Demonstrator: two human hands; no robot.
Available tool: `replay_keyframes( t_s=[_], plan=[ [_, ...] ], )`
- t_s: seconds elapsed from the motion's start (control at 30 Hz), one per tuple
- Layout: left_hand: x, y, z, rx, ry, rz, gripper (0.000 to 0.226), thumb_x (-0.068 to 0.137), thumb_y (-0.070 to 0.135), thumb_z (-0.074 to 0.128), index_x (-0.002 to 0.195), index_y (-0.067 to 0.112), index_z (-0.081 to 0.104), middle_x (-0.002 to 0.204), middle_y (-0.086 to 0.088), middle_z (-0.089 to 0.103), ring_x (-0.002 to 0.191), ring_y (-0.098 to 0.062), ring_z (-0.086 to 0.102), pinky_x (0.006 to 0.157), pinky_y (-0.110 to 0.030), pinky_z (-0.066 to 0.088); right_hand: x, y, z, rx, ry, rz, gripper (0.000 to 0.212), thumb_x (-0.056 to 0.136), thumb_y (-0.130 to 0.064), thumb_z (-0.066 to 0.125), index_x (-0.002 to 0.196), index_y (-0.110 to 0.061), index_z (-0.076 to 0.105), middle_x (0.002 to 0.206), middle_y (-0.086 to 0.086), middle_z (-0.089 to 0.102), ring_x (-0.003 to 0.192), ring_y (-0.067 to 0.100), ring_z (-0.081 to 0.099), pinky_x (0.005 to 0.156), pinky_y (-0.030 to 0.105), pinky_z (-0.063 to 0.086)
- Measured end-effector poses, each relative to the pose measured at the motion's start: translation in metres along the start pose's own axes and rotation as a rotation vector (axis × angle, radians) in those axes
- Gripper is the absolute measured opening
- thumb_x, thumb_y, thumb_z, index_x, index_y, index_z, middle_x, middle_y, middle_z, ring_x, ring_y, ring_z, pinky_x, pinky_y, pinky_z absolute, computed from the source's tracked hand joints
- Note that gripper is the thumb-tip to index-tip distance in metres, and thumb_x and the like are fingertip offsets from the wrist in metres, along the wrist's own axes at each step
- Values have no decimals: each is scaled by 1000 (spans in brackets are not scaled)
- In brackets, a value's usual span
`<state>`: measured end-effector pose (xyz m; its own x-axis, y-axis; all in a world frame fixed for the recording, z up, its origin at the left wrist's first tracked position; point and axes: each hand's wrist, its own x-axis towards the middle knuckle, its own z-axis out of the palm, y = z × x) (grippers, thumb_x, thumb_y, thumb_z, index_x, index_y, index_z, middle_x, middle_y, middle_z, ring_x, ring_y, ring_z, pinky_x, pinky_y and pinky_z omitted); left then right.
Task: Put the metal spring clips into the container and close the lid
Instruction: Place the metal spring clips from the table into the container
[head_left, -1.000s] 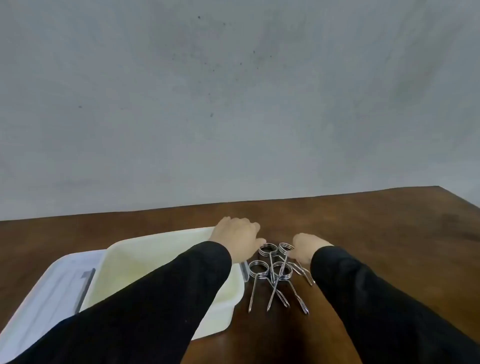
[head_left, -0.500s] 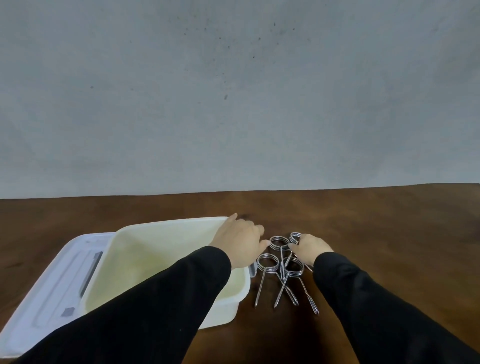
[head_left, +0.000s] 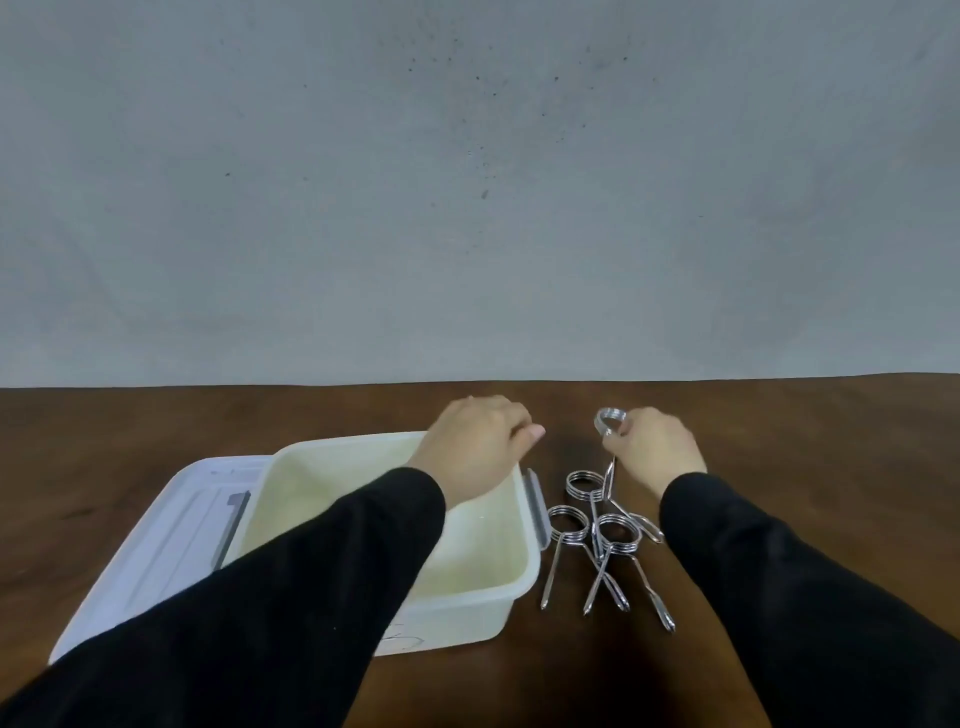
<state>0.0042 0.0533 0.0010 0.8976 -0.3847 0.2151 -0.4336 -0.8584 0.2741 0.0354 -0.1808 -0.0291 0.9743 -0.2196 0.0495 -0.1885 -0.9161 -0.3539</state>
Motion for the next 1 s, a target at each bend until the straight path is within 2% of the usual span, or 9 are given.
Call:
replay_keyframes(
  t_s=[0.13,0.27,0.37,0.5,0.57,0.67,0.77,0.87,1.0],
  plan=[
    [-30,-78,-50,-30,47,-215,39,106,42,49,131,19,68,126,1,70,115,-24,63,99,-38,47,-19,-73,-59,161,13,-193,16,84,-34,66,84,-18,68,71,2,67,62,19,59,55,29,44],
    [-65,-156,-76,-77,-129,-391,43,102,52,51,132,25,66,126,5,71,113,-16,64,94,-32,50,-66,-154,-85,192,-138,-389,17,80,-40,70,78,-24,68,65,-6,59,55,12,52,50,27,37],
    [-84,-183,-71,-104,-243,-411,36,103,51,49,122,27,68,112,7,71,94,-14,67,81,-29,53,-96,-198,-68,137,-308,-475,19,79,-40,71,75,-22,69,61,-5,58,50,12,50,51,27,40],
    [-95,-197,-50,-224,-182,-395,29,107,39,49,112,18,69,92,4,67,75,-17,61,58,-20,40,-104,-229,-7,9,-472,-474,25,80,-34,68,83,-9,72,69,7,65,54,19,51,52,28,38],
    [-98,-198,-44,-418,-133,-447,30,107,37,49,112,17,71,96,4,69,78,-14,63,62,-21,46,-104,-235,26,-67,-535,-451,28,81,-32,66,81,-4,70,64,6,60,56,22,51,51,27,36],
    [-102,-201,-37,-717,-89,-526,36,105,39,51,112,12,74,112,-8,75,105,-28,69,87,-34,53,-106,-242,68,-149,-606,-420,27,82,-29,65,66,-9,57,57,2,51,52,21,48,48,26,34],
    [-106,-206,-33,-871,-85,-562,38,104,44,53,105,12,74,110,-9,75,106,-31,68,91,-35,52,-109,-253,97,-219,-629,-424,27,83,-26,65,65,-13,51,61,1,49,60,24,50,48,26,34],
    [-105,-209,-29,-884,-88,-589,36,102,47,53,108,18,73,114,-3,71,109,-26,64,93,-35,49,-114,-266,115,-268,-596,-468,12,85,-20,63,89,-8,65,71,2,53,72,26,53,58,28,40],
    [-103,-207,-28,-871,-80,-588,41,105,45,50,132,19,68,130,5,64,123,-19,56,97,-30,42,-119,-281,130,-320,-612,-475,26,90,-20,63,114,-8,66,93,8,59,80,25,52,72,30,43]
  ],
)
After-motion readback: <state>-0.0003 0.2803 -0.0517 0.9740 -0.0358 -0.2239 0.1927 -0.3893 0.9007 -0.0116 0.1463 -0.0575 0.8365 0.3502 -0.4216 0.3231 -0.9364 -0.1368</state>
